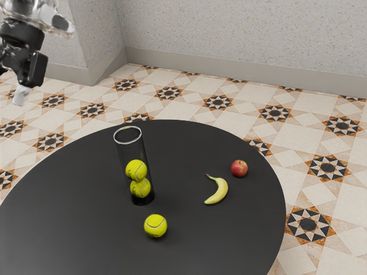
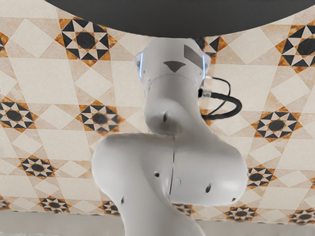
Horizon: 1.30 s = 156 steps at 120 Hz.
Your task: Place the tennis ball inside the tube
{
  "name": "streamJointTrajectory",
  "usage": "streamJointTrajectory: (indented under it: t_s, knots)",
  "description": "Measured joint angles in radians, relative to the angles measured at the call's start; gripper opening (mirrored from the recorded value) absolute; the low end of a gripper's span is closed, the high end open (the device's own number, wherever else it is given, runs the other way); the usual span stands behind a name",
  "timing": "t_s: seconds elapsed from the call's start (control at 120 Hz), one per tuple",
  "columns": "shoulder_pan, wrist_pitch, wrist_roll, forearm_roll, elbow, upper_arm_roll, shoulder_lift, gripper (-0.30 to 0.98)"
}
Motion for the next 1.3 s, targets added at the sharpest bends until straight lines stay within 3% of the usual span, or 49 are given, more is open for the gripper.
streamJointTrajectory:
  t_s: [0.042,0.092,0.183,0.275,0.433,0.5,0.575,0.7,0.883,0.95,1.05,1.15,1.233,1.3]
  knots:
    - [0.001,0.283,-0.009,0.019,-0.437,-0.004,-0.01,0.69]
    - [-0.009,0.556,-0.02,0.034,-0.663,-0.005,-0.016,0.69]
    - [-0.064,0.91,-0.038,0.051,-0.785,-0.005,-0.018,0.69]
    - [-0.158,1.123,-0.053,0.071,-0.781,-0.005,-0.029,0.69]
    - [-0.341,1.249,-0.085,0.117,-0.727,0.038,-0.06,0.68]
    - [-0.43,1.284,-0.088,0.12,-0.733,0.176,-0.068,0.68]
    - [-0.414,1.321,-0.085,0.122,-0.748,0.259,-0.077,0.69]
    - [-0.397,1.369,-0.084,0.123,-0.816,0.284,-0.13,0.69]
    - [-0.261,1.49,-0.102,0.123,-1.034,0.205,-0.189,0.69]
    - [-0.135,1.566,-0.104,0.099,-1.128,0.106,-0.189,0.69]
    - [-0.073,1.706,-0.104,0.07,-1.239,0.041,-0.171,0.69]
    - [0.095,1.829,-0.094,-0.001,-1.299,-0.136,-0.141,0.69]
    - [0.101,1.927,-0.079,-0.07,-1.317,-0.158,-0.083,0.69]
    - [0.003,1.993,-0.064,-0.116,-1.328,-0.07,-0.056,0.69]
